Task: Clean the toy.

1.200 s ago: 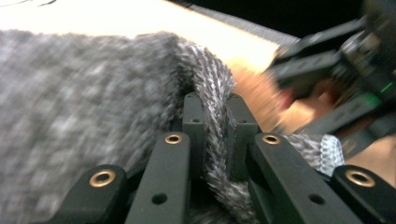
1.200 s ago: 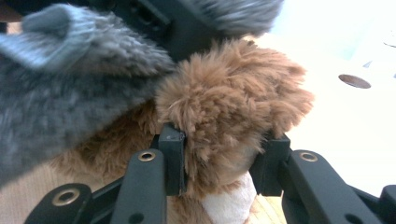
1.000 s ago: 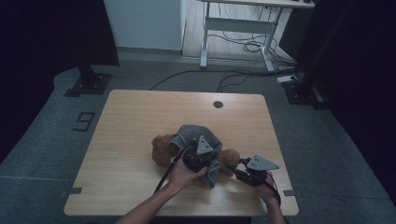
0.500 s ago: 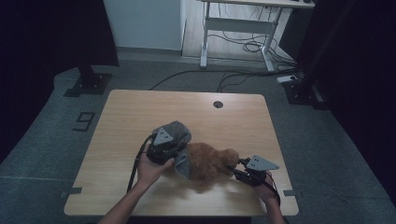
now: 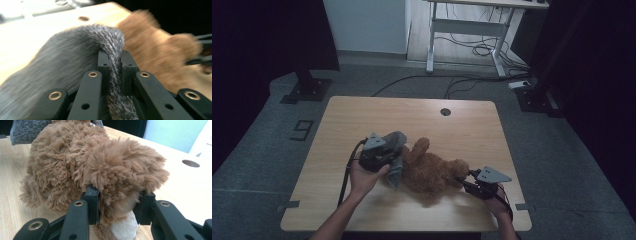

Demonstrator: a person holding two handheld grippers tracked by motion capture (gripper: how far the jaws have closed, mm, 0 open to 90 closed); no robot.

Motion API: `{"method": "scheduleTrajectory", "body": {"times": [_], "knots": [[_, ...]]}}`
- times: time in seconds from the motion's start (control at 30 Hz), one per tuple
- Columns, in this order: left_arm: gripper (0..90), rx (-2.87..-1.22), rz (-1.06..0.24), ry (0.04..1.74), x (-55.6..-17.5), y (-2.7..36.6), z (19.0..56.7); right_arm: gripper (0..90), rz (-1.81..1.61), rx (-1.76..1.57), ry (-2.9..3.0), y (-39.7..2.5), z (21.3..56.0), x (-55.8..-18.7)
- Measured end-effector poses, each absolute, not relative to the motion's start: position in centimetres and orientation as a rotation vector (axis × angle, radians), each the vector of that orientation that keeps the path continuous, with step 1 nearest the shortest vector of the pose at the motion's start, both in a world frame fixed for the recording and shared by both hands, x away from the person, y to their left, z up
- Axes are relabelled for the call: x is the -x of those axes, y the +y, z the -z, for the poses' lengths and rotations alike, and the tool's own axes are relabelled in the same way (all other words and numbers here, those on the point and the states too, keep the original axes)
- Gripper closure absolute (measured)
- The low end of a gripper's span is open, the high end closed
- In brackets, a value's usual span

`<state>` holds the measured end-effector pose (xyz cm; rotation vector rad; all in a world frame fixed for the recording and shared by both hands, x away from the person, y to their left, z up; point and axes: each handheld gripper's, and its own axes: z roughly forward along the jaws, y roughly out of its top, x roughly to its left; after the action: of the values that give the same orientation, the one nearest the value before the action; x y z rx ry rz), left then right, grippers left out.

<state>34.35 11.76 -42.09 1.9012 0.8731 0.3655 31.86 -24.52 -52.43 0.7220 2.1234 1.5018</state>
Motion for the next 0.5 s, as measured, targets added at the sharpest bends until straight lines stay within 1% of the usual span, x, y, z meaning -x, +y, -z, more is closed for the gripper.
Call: {"method": "scheduleTrajectory", "body": {"times": [0.13, 0.23, 0.37, 0.5], "knots": [[81.1, -1.94, -0.342, 0.745, -33.4, 7.0, 40.5, 62.1, -1.504, -0.724, 2.123, -24.6, 52.5, -31.9], [80.9, -1.998, -0.31, 0.668, -33.2, 3.1, 40.4, 62.1, -1.502, -0.723, 2.129, -24.6, 52.5, -31.9], [80.8, -2.065, -0.27, 0.62, -33.6, -1.4, 41.4, 62.0, -1.509, -0.72, 2.133, -24.7, 52.5, -31.7], [80.8, -2.13, -0.22, 0.625, -34.4, -3.8, 43.3, 62.0, -1.509, -0.717, 2.131, -24.7, 52.5, -31.7]]}}
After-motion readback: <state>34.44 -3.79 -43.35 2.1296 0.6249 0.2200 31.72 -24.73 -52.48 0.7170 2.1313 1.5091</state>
